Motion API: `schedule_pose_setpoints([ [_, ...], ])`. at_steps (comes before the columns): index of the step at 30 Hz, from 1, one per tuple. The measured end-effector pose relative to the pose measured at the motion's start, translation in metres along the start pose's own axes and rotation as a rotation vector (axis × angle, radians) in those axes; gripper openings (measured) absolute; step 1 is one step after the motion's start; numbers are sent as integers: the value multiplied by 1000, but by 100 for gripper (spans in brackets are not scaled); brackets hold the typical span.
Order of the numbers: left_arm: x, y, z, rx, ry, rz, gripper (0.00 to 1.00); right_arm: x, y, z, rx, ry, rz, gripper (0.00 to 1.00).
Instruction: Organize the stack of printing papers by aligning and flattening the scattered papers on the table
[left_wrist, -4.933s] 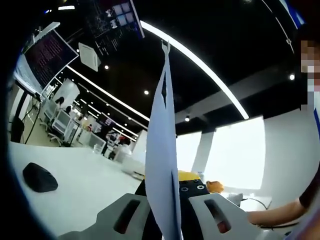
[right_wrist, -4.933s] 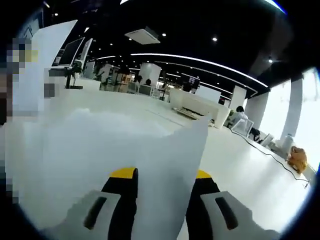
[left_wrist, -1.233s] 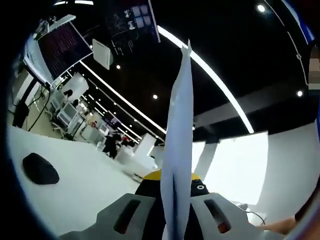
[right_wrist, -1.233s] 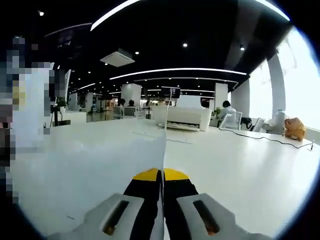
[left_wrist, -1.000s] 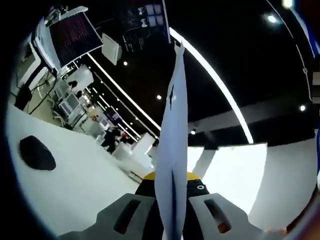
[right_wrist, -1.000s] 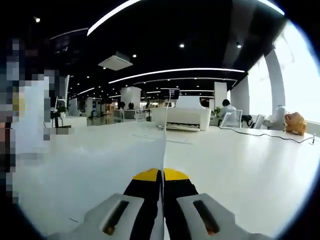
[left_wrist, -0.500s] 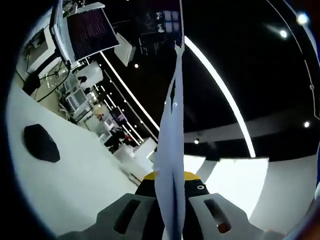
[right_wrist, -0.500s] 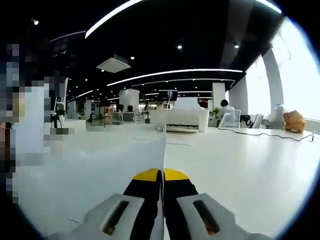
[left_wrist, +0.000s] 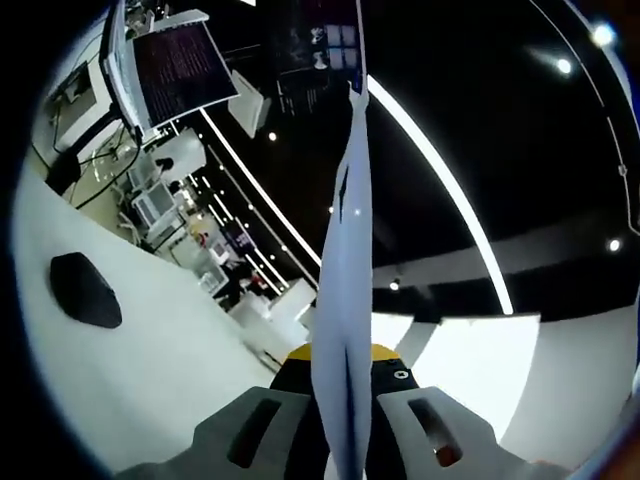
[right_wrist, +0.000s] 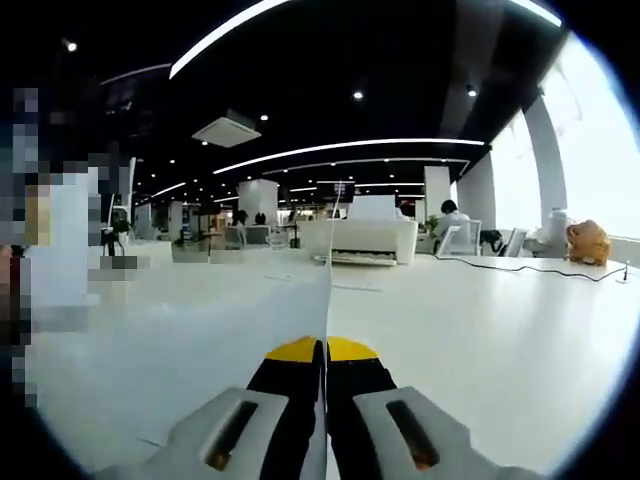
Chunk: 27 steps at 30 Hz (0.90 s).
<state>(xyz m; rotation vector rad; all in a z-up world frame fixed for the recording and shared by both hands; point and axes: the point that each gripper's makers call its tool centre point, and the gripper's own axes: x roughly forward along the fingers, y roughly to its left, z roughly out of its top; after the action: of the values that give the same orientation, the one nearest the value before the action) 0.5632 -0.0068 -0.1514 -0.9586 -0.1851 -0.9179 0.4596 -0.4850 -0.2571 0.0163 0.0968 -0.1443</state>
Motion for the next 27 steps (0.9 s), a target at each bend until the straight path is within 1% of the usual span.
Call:
schedule_pose_setpoints([
  [3, -3, 0, 2, -10, -17, -11, 6, -2, 1, 1, -5, -2, -4, 0],
  [5, -3, 3, 4, -11, -29, -6, 6, -2, -1, 1, -1, -4, -9, 0],
  [7, -3, 6, 5, -37, -36, -2, 6, 0, -4, -1, 7, 6, -15, 0],
  [12, -2, 5, 4, -39, -32, -2, 6, -1, -1, -1, -9, 5, -14, 0],
  [17, -4, 2, 3, -57, -33, -16, 6, -1, -2, -1, -5, 10, -21, 0],
  [23, -5, 6, 2, -79, -35, -6, 6, -2, 0, -1, -4, 11, -19, 0],
  [27, -6, 3, 4, -86, -41, -10, 6, -3, 1, -1, 3, 10, -17, 0],
])
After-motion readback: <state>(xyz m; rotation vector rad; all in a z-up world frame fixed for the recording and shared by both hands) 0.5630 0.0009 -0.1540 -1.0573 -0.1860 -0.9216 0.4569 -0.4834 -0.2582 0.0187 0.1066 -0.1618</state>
